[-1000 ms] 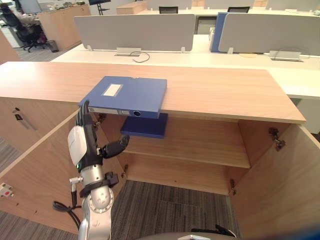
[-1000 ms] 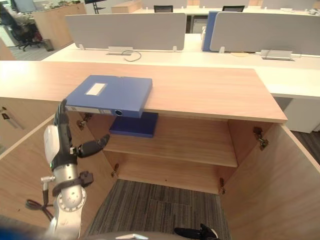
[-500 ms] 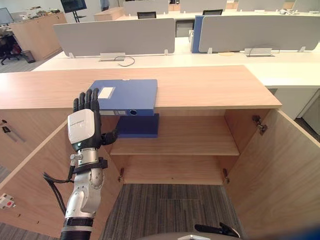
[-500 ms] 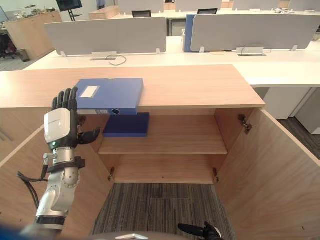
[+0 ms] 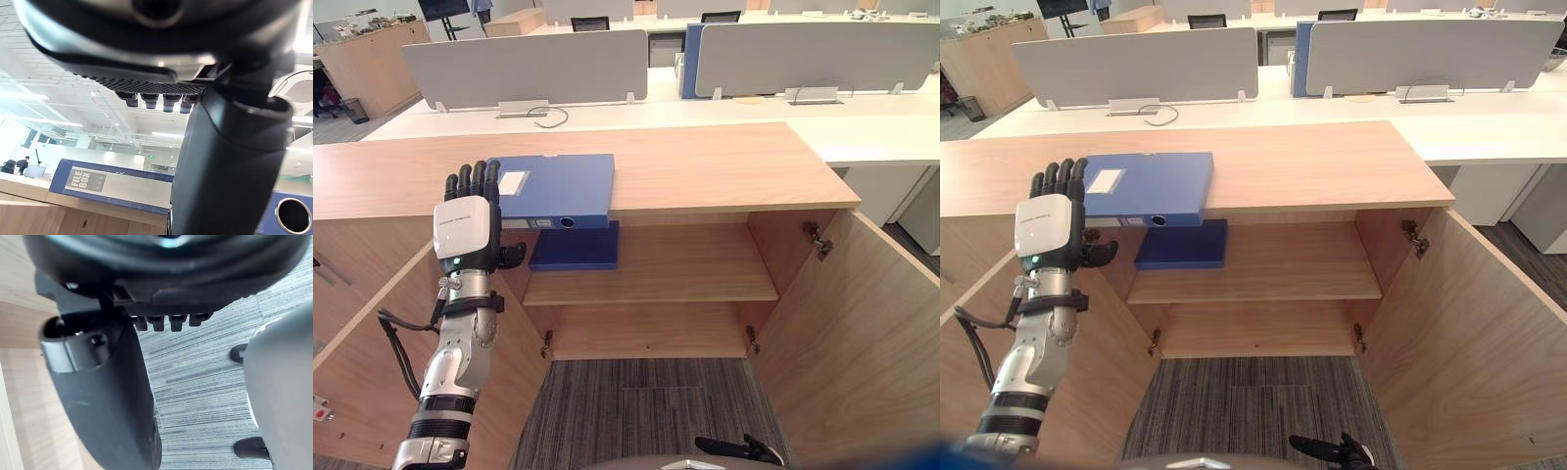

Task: Walk over to the cabinet, pick up the folder, carry it to the office cabinet, place the folder inside the office cabinet, then close the office cabinet door

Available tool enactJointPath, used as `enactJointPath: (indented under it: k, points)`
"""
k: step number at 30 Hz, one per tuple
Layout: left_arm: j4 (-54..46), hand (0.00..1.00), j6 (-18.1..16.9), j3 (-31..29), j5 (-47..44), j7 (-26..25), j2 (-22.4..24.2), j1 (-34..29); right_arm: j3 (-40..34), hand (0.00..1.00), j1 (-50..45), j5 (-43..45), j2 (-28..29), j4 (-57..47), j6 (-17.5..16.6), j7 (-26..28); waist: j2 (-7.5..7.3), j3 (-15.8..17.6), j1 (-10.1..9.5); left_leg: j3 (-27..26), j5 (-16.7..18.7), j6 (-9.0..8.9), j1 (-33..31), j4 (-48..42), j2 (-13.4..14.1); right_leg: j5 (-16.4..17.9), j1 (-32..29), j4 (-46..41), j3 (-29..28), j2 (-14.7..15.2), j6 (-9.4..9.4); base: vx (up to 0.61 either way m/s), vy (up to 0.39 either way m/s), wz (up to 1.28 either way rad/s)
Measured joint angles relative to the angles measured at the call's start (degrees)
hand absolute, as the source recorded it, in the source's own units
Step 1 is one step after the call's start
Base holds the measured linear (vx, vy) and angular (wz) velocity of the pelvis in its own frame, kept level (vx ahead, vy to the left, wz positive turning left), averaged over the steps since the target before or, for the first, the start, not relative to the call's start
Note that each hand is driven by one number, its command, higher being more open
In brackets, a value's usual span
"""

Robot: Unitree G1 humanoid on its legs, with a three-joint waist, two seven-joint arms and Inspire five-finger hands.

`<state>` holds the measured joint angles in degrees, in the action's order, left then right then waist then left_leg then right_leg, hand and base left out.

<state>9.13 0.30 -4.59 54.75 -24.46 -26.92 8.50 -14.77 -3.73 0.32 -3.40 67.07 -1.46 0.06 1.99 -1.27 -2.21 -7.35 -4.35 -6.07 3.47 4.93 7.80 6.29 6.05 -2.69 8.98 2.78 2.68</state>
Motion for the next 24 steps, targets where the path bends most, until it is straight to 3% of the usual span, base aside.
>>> enactJointPath:
  k: [17,18,24]
  points:
    - [9.0,1.0,-1.0,4.7,1.0,0.7,-2.1,4.3,0.3,1.0,0.2,0.0,-0.1,-0.1,-0.1,0.0,0.04,-0.2,1.15,-1.1,0.0,0.03,0.2,0.0,0.0,-0.4,-1.0,-0.2,-1.7,0.0,-0.19,-0.01,0.01,-0.05]
    - [9.5,0.0,-1.0,5.1,1.0,0.8,-2.1,4.5,0.3,1.0,0.3,0.0,-0.1,-0.1,-0.1,0.0,0.04,-0.2,1.31,-1.2,0.0,0.03,0.2,0.0,0.0,-0.6,-1.0,-0.2,-1.9,0.0,-0.17,-0.03,0.023,-0.08]
    - [12.8,0.0,-1.1,6.5,1.0,1.2,-2.1,7.1,0.4,1.0,0.3,-0.1,-0.2,-0.2,-0.3,0.0,0.02,-0.3,1.61,-1.6,0.1,0.08,0.6,0.0,0.0,-1.1,-1.0,-0.2,-2.6,0.1,-0.1,-0.04,0.022,-0.07]
